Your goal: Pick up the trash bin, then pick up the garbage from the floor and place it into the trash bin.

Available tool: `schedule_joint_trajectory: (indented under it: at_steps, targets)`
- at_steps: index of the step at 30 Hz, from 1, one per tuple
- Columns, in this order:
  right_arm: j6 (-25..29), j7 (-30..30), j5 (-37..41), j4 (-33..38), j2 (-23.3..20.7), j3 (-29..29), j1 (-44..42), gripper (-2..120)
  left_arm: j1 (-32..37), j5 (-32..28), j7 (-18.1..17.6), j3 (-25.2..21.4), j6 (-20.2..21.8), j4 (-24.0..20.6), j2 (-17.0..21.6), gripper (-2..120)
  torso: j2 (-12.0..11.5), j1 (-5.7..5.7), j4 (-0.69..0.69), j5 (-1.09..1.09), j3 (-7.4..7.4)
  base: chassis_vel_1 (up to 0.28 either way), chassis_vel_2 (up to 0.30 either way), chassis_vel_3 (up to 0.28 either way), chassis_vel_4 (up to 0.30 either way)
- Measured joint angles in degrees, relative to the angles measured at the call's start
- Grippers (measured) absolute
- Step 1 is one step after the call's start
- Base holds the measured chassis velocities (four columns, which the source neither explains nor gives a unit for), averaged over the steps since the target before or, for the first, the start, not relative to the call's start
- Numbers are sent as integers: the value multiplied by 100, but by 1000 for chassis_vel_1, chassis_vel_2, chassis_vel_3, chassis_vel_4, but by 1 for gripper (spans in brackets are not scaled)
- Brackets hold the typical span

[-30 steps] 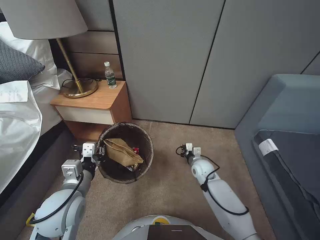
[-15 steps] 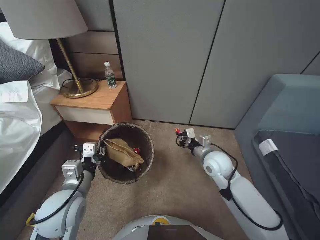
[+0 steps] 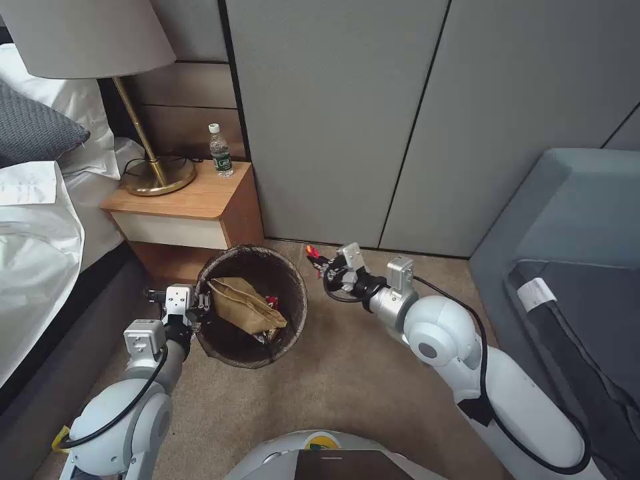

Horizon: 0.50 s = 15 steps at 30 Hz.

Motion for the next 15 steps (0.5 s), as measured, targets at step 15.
schedule_joint_trajectory:
  at_steps: [15]
  targets:
    - [-182, 246, 506, 10, 141, -1380, 1272, 0, -15, 8, -5, 4, 22, 12, 24, 3, 0, 0, 0, 0, 0, 0, 0, 0, 0]
